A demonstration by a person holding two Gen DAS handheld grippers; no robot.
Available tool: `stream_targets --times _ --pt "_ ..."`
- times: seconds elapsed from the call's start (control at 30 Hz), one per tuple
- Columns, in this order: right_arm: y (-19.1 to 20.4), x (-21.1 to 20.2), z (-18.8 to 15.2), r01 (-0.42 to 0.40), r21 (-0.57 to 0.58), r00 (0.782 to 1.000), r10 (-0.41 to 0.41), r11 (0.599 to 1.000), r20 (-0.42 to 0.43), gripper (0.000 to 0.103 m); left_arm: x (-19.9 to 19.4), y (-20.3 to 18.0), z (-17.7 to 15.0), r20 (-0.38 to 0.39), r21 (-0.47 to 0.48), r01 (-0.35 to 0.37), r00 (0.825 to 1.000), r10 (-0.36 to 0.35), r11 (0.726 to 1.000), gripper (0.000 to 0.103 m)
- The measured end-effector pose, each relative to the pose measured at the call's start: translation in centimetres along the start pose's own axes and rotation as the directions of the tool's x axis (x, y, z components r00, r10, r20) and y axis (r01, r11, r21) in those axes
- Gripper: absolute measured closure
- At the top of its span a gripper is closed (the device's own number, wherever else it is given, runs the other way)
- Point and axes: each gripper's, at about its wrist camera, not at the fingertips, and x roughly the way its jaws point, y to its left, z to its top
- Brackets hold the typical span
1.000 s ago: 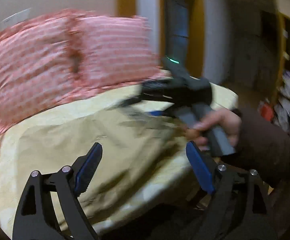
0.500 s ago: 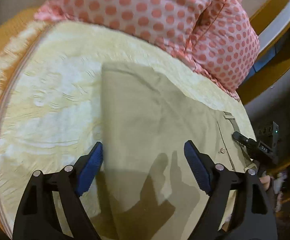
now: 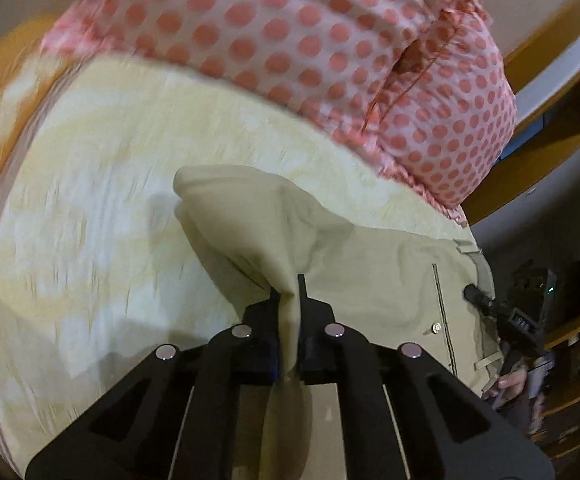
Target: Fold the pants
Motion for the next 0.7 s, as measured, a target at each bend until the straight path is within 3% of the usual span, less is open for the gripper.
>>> stream_targets --times 0.13,0.2,0.27,0.3,0.33,0.37,0.4,0.43,0.5,0.57,0.6,0.63,0.7 --pt "-0.9 0.2 4.1 0.045 0.000 0.994 -0.045 0.999 0.097 0.093 2.0 -1.8 4.5 0.087 0.041 -0.071 0.994 0.067 0.997 0.099" --pt "-2.1 1.0 5.2 0.119 0.018 0.987 -0.120 0.993 0.104 0.092 4.2 -1.8 6.0 0.087 0.041 -0.112 0.990 0.108 0.993 0.098" --pt "-3.8 2.5 5.2 0.259 0.051 0.965 -0.260 0.965 0.022 0.077 7.0 -0.9 6.6 0.022 0.016 -0.195 0.981 0.195 0.981 0.097" --pt "-4.4 2.8 5.0 0.324 0.067 0.946 -0.323 0.944 -0.023 0.056 7.3 -0.6 6.5 0.010 0.008 -0.207 0.978 0.206 0.978 0.090" --pt "-4.8 2.4 4.7 0.352 0.086 0.936 -0.351 0.932 -0.030 0.047 7.0 -0.3 6.2 0.019 0.001 -0.204 0.979 0.204 0.979 0.087" --pt "-4.7 1.3 4.5 0.352 0.097 0.935 -0.354 0.931 0.003 0.047 5.8 -0.1 5.7 0.063 0.008 -0.225 0.973 0.224 0.974 0.085" --pt "-4.1 -0.1 4.3 0.340 0.101 0.937 -0.346 0.935 0.052 0.044 4.7 -0.2 5.3 0.092 0.019 -0.242 0.966 0.240 0.970 0.081" --pt "-3.6 -0.9 4.2 0.312 0.098 0.945 -0.319 0.945 0.076 0.034 3.2 -0.5 4.7 0.125 0.030 -0.247 0.962 0.241 0.969 0.081" --pt "-1.7 -1.9 3.8 0.148 0.073 0.984 -0.154 0.986 0.085 0.024 1.2 -1.3 3.8 0.157 0.041 -0.194 0.970 0.186 0.980 0.077" --pt "-0.6 -1.5 3.2 0.017 0.061 0.999 -0.020 0.998 0.047 0.020 -0.1 -2.5 2.4 0.154 0.058 -0.074 0.986 0.064 0.996 0.055" --pt "-0.4 -0.8 2.8 -0.018 0.073 1.000 0.017 0.997 0.009 0.014 -0.2 -3.2 1.5 0.135 0.073 -0.013 0.991 0.003 0.997 0.035" --pt "-0.6 -0.1 2.6 -0.006 0.103 1.000 0.008 0.995 -0.020 0.009 0.4 -3.9 0.8 0.103 0.084 0.027 0.994 -0.035 0.996 0.031" --pt "-2.6 1.1 2.0 0.066 0.205 0.996 -0.053 0.976 -0.066 0.008 2.6 -4.7 -0.1 0.016 0.086 0.037 0.999 -0.039 0.996 0.031"
